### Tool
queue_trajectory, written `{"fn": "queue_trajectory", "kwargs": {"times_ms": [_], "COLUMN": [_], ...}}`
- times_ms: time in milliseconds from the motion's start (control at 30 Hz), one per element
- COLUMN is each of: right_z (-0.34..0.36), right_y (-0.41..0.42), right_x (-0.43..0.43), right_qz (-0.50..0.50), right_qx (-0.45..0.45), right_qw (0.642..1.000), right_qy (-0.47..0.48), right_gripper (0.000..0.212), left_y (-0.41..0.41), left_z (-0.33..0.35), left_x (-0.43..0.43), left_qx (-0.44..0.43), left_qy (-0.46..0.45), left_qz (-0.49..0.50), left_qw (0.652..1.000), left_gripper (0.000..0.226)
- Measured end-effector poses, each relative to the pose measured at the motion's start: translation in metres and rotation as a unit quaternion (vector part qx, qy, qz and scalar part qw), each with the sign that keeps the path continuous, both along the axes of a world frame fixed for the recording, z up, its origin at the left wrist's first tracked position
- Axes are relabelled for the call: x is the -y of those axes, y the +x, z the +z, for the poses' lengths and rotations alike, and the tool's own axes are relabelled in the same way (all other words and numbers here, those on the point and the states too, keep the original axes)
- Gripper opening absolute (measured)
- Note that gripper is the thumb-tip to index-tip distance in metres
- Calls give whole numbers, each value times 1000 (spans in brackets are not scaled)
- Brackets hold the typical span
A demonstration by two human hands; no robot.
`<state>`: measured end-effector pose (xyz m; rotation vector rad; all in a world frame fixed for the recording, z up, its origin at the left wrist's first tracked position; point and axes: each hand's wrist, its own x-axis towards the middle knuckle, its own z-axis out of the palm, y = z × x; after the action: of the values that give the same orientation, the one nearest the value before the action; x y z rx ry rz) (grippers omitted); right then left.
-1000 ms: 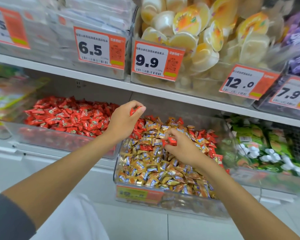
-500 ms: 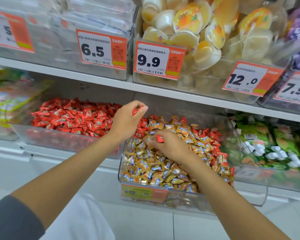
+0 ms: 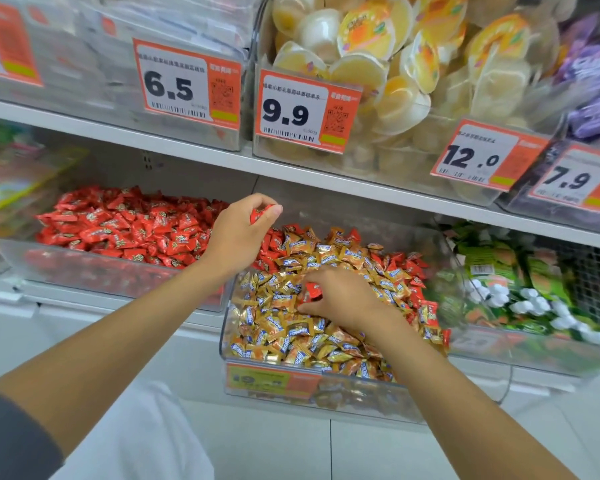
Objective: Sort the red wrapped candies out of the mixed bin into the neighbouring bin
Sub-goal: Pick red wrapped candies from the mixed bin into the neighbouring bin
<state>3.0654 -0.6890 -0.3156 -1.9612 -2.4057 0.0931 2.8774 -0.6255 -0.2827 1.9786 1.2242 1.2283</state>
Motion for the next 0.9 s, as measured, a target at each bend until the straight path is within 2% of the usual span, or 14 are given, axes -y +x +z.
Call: {"fn": "queue_trajectory", "kwargs": {"times_ms": [67,167,200,333,433,533,600,767,900], "right_z": [5,17,23,49,65,76,78,69,58], "right_y": [8,31,40,85,109,129,142,162,174], "right_x": [0,14,21,47,67,82,90,113,127], "right_qz": [-16,-69,-78,-115,-145,-182,-230,-299,-308], "right_qx": [-43,-261,-302,-319,-332,-383,-427,-494,-530], "right_qw": [999,963,950,940,930,901,868,807,776], "right_qy": [-6,-27,-14,26,52,94,106,122,147], "right_gripper": [28,14,11,17,30,57,64,52,47], "left_y": [-1,0,0,5,20,52,81,165,220], "left_z": [1,2,3,7,15,21,22,11,-11], "left_x": [1,2,2,-2,1,16,26,59,78], "left_qx": [-4,-19,-28,-107,-148,-141,-132,-153,-310], "left_qy": [0,3,5,1,-23,-62,-62,-84,-66], "left_qz": [-2,-5,-6,-37,-97,-175,-220,-337,-374], "left_qw": [1000,1000,1000,994,984,973,965,925,872], "left_gripper": [21,21,20,14,17,18,11,16,41]}}
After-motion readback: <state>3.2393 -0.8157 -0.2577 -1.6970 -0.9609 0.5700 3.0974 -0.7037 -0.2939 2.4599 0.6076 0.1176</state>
